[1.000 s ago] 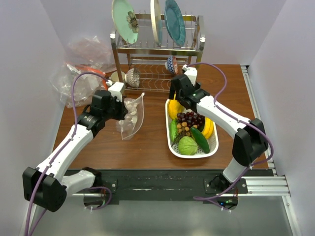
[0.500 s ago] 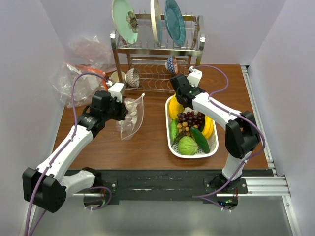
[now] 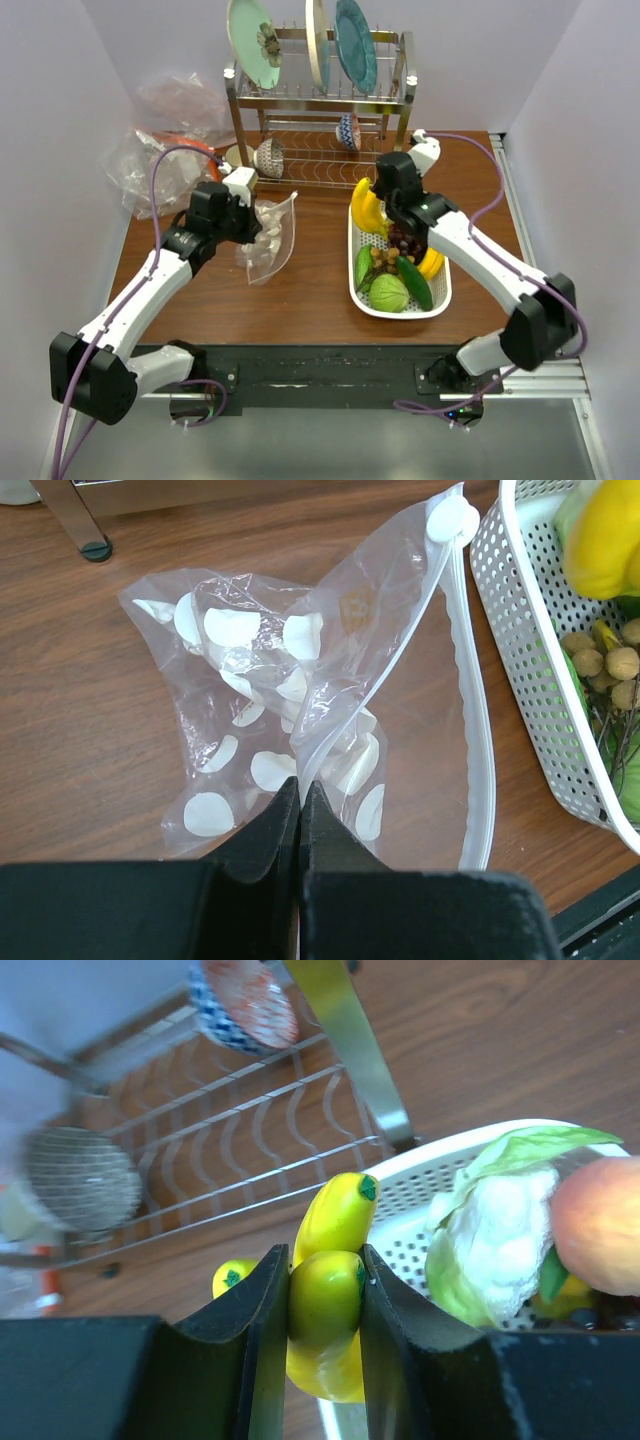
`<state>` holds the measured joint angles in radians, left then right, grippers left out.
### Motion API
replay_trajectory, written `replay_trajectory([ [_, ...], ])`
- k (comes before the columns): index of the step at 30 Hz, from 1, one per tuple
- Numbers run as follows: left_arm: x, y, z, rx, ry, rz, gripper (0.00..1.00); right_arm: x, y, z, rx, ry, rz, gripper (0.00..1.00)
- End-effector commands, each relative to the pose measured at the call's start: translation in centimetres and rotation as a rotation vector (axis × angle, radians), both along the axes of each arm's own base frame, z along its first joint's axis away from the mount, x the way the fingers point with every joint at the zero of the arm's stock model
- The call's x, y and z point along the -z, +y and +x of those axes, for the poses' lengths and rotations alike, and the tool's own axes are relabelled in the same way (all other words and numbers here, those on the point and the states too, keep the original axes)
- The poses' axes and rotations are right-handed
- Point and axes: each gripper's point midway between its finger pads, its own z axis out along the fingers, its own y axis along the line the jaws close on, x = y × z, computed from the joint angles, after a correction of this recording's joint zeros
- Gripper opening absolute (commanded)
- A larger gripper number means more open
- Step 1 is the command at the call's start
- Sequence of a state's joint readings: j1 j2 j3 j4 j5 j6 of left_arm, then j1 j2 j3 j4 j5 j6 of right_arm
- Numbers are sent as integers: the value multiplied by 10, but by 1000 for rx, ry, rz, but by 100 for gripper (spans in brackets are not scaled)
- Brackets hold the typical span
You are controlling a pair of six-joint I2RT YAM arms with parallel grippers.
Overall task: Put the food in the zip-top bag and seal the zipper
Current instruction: Pick up the fake fruit from the bin.
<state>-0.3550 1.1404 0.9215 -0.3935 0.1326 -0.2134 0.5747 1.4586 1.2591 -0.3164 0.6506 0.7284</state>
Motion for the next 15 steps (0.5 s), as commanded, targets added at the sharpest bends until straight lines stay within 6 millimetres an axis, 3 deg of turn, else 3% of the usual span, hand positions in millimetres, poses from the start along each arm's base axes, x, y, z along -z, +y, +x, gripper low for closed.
replay_trajectory([
  [1,-24,-6,5,18,-29,-20,0,-63,4,-8,-45,-207,170,16],
  [8,-28,-7,4,15,-8,-25,0,-81,6,-21,-71,-276,302,16],
  [15,-27,-8,2,16,4,-31,0,-68,17,-28,-75,-292,496,15],
])
